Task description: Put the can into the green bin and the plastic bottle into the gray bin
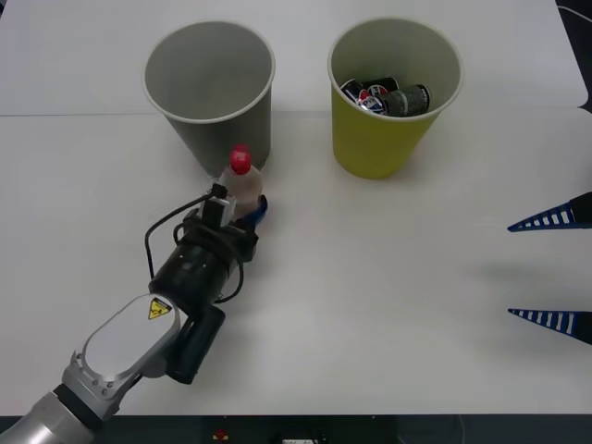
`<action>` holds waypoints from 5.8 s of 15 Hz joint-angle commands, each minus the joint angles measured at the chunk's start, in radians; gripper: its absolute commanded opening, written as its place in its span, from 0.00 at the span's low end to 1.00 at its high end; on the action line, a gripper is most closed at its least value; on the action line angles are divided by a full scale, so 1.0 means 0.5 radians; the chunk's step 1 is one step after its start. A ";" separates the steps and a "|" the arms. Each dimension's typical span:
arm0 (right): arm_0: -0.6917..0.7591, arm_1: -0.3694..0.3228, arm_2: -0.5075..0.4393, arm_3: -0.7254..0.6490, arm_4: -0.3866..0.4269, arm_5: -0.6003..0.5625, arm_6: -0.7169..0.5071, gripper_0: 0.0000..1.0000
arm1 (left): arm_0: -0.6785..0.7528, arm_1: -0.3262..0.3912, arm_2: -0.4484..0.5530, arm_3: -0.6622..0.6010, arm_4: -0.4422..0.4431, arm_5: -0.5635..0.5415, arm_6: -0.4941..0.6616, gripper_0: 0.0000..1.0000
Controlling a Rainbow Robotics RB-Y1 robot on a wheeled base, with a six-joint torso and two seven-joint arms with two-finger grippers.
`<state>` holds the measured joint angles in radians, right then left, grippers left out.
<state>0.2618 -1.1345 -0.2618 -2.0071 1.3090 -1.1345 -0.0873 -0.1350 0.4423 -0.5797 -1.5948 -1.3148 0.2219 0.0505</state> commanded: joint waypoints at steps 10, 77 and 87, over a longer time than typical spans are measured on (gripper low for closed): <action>0.000 0.000 0.000 0.000 0.000 0.000 0.000 1.00 | 0.411 0.610 0.466 -0.550 0.016 -1.057 0.442 0.00; 0.000 0.000 0.000 0.000 0.000 0.000 0.000 1.00 | -0.914 1.364 1.028 -0.550 -0.521 -2.766 1.982 1.00; 0.000 0.000 0.000 0.000 0.000 0.000 0.000 1.00 | 0.196 1.459 1.733 -0.750 -0.037 -2.766 0.936 1.00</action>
<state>0.2618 -1.1345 -0.2618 -2.0071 1.3090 -1.1345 -0.0872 -0.0676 1.1719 0.2695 -1.9599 -1.3426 -1.1614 0.5439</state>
